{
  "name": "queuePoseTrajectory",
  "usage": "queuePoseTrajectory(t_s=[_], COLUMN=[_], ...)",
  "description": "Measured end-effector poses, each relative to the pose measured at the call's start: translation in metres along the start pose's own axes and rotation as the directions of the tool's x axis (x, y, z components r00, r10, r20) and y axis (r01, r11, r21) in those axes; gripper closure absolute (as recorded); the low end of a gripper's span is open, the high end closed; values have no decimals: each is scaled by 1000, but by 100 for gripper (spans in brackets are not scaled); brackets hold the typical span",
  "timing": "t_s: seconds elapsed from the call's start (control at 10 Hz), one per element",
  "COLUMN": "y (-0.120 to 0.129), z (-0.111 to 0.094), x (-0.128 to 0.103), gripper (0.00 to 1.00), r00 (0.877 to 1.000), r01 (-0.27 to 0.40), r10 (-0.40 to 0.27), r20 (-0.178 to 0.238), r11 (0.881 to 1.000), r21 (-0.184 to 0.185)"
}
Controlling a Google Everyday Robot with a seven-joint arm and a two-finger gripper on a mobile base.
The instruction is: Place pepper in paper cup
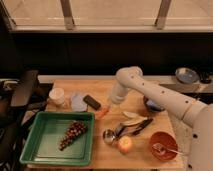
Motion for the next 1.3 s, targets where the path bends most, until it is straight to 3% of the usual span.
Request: queuePoseTrajectory(t_s=[0.2,0.4,0.5,1.3], y=[-34,-68,-77,-76], z=[-28,-56,-58,-54], x=[-8,-31,-45,-43], gripper=[100,100,100,100], r00=[1000,999,1000,1000], r01=[-19,-33,-26,-20], r10=[20,33,24,18], r20=[-17,4,14,19], r11=[998,991,989,989], r21=[61,133,147,147])
